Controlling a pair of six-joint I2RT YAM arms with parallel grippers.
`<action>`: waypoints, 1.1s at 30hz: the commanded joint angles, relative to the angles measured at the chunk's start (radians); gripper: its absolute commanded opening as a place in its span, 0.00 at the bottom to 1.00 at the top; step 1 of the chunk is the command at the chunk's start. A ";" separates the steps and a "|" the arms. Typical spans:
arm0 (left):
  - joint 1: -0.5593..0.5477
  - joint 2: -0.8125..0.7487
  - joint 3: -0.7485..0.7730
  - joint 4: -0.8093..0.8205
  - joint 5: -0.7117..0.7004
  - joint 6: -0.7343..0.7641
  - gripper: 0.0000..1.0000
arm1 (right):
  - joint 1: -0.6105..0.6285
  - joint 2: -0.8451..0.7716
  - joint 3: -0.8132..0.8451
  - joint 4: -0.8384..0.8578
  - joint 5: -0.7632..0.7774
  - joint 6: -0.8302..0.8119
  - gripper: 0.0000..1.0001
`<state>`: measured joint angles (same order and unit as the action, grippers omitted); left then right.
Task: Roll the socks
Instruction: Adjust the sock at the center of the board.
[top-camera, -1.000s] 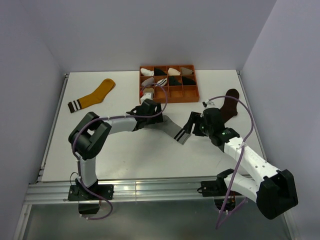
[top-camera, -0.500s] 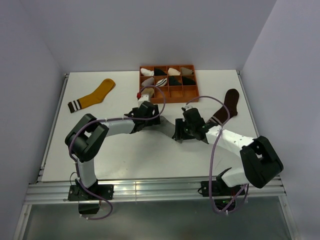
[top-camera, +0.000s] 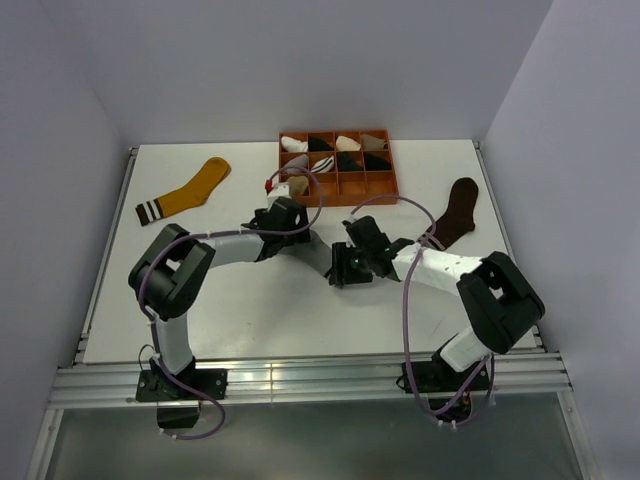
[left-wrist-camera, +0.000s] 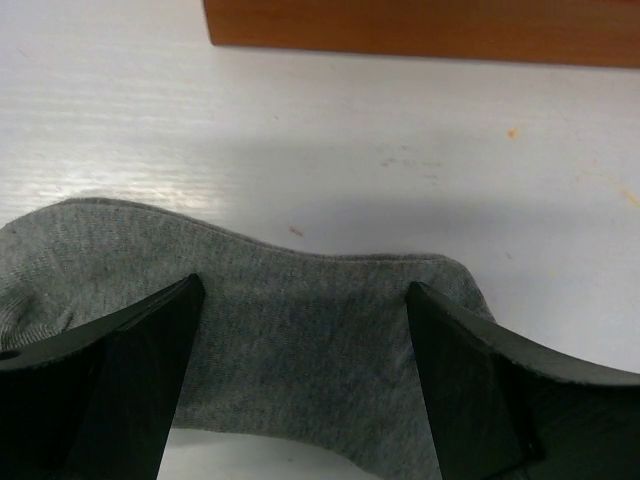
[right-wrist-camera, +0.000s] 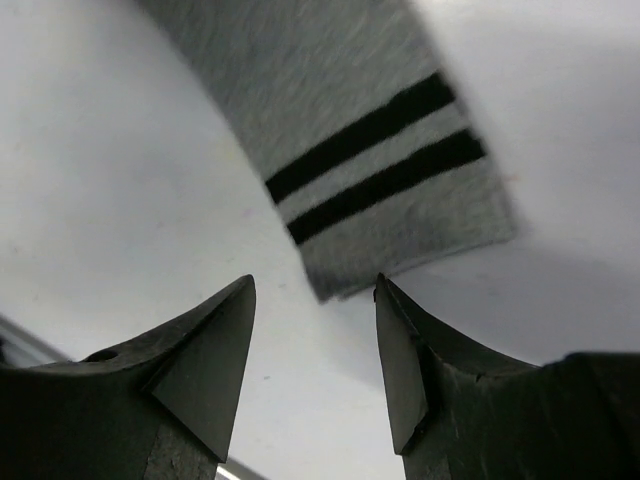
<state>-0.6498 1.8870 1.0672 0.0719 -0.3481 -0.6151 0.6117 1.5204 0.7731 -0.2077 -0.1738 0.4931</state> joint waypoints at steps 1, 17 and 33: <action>0.029 -0.002 -0.035 0.047 -0.015 0.087 0.90 | 0.057 0.024 0.054 0.008 -0.082 0.058 0.59; 0.030 -0.420 -0.095 -0.023 -0.045 -0.032 0.99 | 0.099 -0.085 0.172 -0.104 0.258 -0.088 0.59; 0.329 -0.862 -0.029 -0.518 -0.024 -0.005 1.00 | 0.141 0.205 0.276 -0.212 0.149 -0.077 0.56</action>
<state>-0.3378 1.1099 1.0500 -0.3996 -0.3733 -0.6754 0.7044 1.7416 1.0306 -0.3367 0.0319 0.3836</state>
